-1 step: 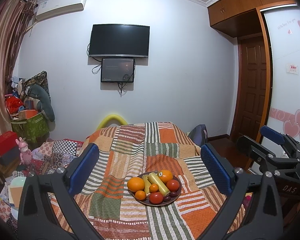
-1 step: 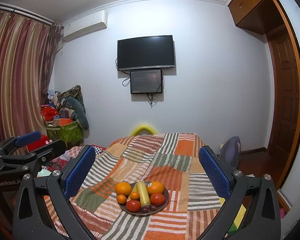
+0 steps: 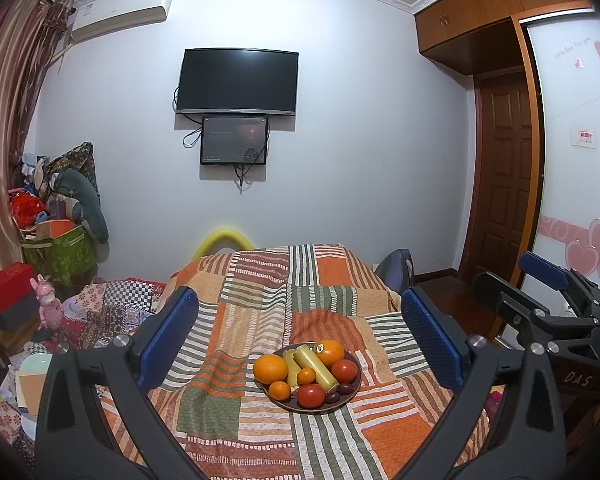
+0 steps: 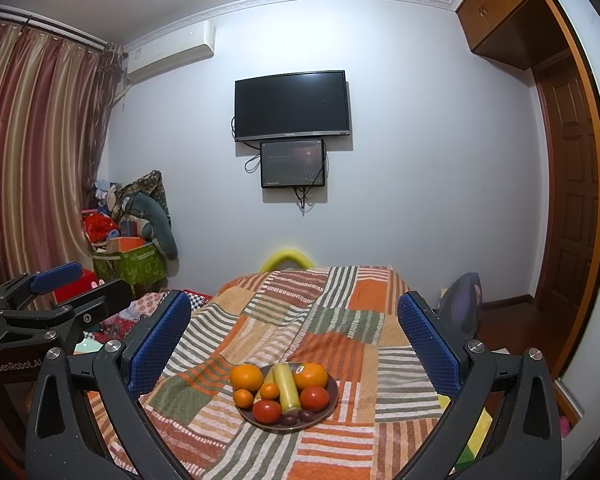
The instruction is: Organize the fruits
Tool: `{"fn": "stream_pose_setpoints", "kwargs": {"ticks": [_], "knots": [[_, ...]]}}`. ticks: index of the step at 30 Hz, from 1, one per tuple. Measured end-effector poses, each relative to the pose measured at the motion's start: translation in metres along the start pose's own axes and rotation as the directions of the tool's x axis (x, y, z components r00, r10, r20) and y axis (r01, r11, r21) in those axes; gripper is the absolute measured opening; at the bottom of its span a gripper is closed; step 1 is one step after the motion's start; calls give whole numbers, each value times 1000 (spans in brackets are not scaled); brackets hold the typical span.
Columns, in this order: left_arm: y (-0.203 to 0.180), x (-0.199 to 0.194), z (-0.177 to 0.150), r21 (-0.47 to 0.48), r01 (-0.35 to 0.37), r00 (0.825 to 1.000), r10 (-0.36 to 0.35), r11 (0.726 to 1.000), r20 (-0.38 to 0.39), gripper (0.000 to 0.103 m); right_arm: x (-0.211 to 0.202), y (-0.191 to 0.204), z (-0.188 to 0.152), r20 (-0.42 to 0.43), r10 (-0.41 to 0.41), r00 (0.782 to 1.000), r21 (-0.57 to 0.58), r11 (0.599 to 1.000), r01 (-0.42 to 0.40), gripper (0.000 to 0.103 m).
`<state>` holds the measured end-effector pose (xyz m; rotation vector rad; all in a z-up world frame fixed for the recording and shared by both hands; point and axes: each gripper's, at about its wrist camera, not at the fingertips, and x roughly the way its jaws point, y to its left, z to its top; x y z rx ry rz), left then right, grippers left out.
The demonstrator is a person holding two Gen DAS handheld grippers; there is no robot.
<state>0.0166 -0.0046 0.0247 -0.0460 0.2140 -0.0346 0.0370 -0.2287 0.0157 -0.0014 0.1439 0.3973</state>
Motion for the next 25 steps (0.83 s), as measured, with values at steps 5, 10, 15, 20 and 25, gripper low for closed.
{"fn": "stream_pose_setpoints", "kwargs": {"ticks": [5,10,15,20,25], "knots": [[-2,1,0,3,9,1000,-9,1000,-6,103,0,0,0,-1,0,1000,1,1000,0,103],[-3,3,1,0,13,1000,-13,1000,-12,103,-1,-3,3,-2,-2,1000,7,1000,2,103],[-2,4,2,-5,19,1000,-19,1000,-17,103,0,-5,3,-4,-5,1000,9,1000,5,103],[-2,6,2,-2,23,999,-23,1000,-24,103,1,-6,3,-7,-6,1000,15,1000,6,103],[-2,10,2,-2,27,999,-27,1000,-30,103,3,-8,1,-11,-10,1000,18,1000,10,103]]}}
